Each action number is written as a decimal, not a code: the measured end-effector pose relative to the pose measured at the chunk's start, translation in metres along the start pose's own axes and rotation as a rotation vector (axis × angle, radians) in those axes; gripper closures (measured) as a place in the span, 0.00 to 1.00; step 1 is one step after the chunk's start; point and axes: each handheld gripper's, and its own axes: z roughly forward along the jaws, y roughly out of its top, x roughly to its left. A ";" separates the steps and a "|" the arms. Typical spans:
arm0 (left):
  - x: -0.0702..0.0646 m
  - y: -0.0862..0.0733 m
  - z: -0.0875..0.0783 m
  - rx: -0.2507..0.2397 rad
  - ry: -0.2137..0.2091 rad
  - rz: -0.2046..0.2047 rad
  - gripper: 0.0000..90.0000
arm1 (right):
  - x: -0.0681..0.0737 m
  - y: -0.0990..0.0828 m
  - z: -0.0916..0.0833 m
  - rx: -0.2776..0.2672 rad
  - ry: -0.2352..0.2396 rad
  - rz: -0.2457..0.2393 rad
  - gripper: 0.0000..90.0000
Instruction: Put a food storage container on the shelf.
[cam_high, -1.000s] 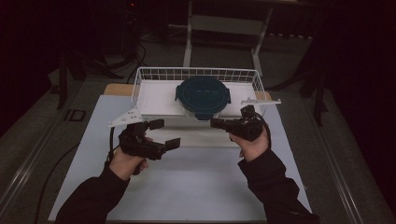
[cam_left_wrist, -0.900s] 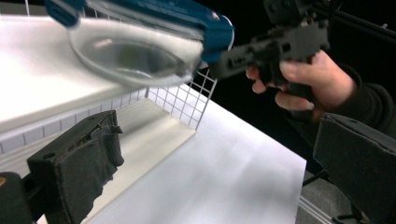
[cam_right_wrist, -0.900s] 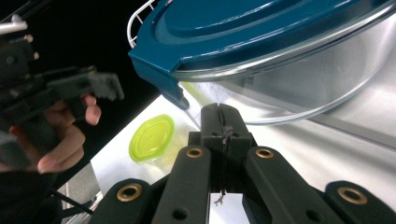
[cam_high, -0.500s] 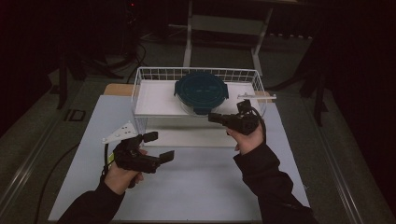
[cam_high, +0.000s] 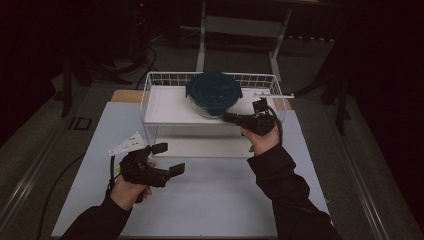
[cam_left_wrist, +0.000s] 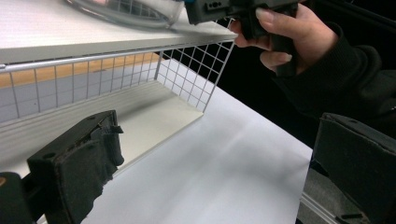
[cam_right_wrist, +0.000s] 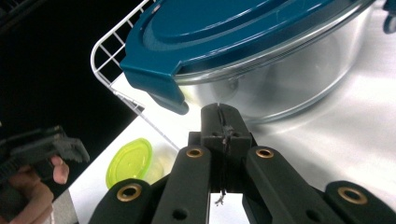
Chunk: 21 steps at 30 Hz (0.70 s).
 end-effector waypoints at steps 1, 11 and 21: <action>0.000 0.000 0.000 0.000 0.000 0.000 0.00 | -0.001 0.001 0.001 -0.004 0.000 0.004 1.00; 0.003 -0.002 -0.002 -0.003 0.010 -0.010 0.00 | -0.001 0.005 0.005 0.007 -0.002 -0.007 1.00; 0.006 -0.002 -0.008 -0.016 0.018 -0.014 0.00 | 0.006 -0.012 -0.007 -0.011 0.017 -0.044 0.84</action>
